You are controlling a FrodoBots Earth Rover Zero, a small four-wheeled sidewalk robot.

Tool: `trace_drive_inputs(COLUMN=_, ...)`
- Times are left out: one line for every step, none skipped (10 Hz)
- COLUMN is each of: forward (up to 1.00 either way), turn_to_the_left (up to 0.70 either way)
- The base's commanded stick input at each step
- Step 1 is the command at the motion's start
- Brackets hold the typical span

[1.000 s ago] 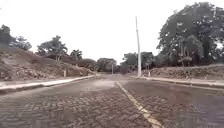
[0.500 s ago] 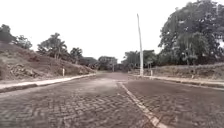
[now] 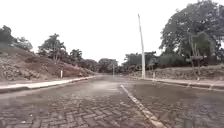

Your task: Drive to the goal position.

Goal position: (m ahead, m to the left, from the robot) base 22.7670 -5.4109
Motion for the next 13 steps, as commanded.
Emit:
trace_drive_inputs(forward=1.00, turn_to_the_left=0.00)
trace_drive_inputs(forward=1.00, turn_to_the_left=0.00)
trace_drive_inputs(forward=1.00, turn_to_the_left=0.00)
trace_drive_inputs(forward=1.00, turn_to_the_left=0.00)
trace_drive_inputs(forward=1.00, turn_to_the_left=0.00)
trace_drive_inputs(forward=1.00, turn_to_the_left=0.00)
trace_drive_inputs(forward=1.00, turn_to_the_left=0.00)
trace_drive_inputs(forward=1.00, turn_to_the_left=0.00)
trace_drive_inputs(forward=1.00, turn_to_the_left=0.00)
trace_drive_inputs(forward=1.00, turn_to_the_left=0.00)
trace_drive_inputs(forward=1.00, turn_to_the_left=0.00)
trace_drive_inputs(forward=1.00, turn_to_the_left=0.00)
trace_drive_inputs(forward=1.00, turn_to_the_left=0.00)
